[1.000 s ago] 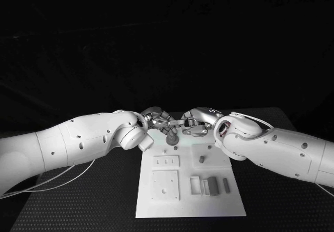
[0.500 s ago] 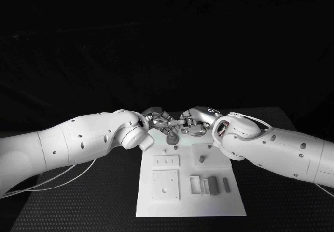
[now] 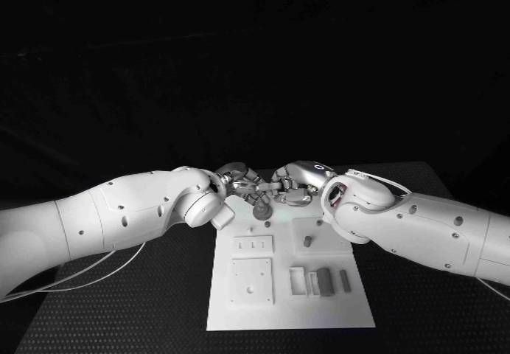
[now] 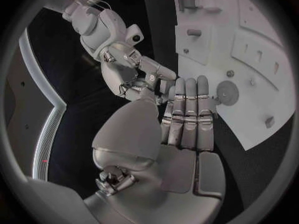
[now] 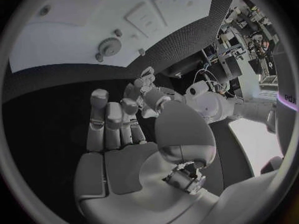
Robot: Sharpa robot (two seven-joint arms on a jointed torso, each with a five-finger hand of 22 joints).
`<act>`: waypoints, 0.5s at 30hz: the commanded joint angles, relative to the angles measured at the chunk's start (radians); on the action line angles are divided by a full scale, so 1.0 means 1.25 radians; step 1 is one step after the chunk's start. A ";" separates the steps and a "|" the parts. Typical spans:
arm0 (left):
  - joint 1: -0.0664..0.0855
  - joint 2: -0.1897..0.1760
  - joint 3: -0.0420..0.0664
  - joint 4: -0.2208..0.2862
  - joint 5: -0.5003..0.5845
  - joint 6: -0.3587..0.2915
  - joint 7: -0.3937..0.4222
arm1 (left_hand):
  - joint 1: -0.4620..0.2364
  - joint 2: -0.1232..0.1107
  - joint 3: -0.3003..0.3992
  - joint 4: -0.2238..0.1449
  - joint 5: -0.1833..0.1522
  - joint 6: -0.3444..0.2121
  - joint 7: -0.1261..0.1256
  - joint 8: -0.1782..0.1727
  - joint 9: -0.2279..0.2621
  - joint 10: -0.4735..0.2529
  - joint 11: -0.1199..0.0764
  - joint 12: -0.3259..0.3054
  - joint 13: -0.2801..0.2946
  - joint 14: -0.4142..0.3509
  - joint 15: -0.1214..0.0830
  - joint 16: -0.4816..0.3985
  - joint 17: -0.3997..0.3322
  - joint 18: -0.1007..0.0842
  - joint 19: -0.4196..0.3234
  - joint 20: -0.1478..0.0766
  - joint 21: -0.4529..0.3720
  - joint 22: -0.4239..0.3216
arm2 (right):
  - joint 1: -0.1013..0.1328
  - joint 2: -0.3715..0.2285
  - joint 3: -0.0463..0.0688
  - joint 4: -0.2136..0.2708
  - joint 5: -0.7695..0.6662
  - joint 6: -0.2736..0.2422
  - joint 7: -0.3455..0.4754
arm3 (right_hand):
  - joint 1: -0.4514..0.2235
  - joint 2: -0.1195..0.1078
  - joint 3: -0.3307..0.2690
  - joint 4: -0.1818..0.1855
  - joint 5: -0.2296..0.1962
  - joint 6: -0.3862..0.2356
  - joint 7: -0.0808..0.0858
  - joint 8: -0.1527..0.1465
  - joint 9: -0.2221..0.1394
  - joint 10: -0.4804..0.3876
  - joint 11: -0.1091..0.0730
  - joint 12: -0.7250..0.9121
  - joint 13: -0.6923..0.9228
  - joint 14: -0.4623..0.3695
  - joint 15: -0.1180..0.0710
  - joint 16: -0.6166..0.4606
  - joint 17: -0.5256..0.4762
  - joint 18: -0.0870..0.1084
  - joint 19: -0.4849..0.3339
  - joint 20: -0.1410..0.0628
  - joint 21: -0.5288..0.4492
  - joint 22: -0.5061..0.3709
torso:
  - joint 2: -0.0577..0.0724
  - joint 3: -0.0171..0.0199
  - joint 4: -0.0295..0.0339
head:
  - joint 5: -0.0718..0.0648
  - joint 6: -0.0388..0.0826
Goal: Assemble the parts on the task board
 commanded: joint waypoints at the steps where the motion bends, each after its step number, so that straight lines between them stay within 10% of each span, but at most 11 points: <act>1: 0.001 0.005 0.001 0.002 0.007 0.008 0.005 | -0.001 -0.002 -0.006 0.000 0.000 0.008 -0.001 0.005 -0.001 0.008 -0.001 0.002 0.002 0.005 -0.001 -0.004 0.002 0.007 0.007 0.001 -0.003 0.001 | -0.001 0.006 0.000 0.002 -0.009 0.001 0.007 | 0.006 -0.001 0.003 -0.002 0.002 0.171 -0.018 0.002 0.001 -0.021 -0.018 0.000 -0.001 0.004 -0.005 0.002 -0.001 0.011 0.002 -0.005 0.001 0.011 | 0.000 -0.0004 0.0006 | 0.000 0.000; 15: 0.001 0.009 0.001 0.003 0.009 0.010 -0.002 | 0.040 0.001 0.013 0.000 0.001 0.029 -0.010 0.013 0.000 0.028 -0.010 0.005 0.013 0.018 -0.007 -0.005 0.013 0.006 0.018 -0.004 0.000 0.009 | -0.001 0.015 0.000 -0.002 -0.009 0.000 0.006 | 0.006 -0.002 0.003 -0.002 0.002 0.172 -0.018 0.001 0.002 -0.019 -0.018 0.000 -0.001 0.006 -0.006 0.002 -0.002 0.011 0.004 -0.006 0.001 0.011 | 0.000 0.0003 0.0001 | 0.000 -0.002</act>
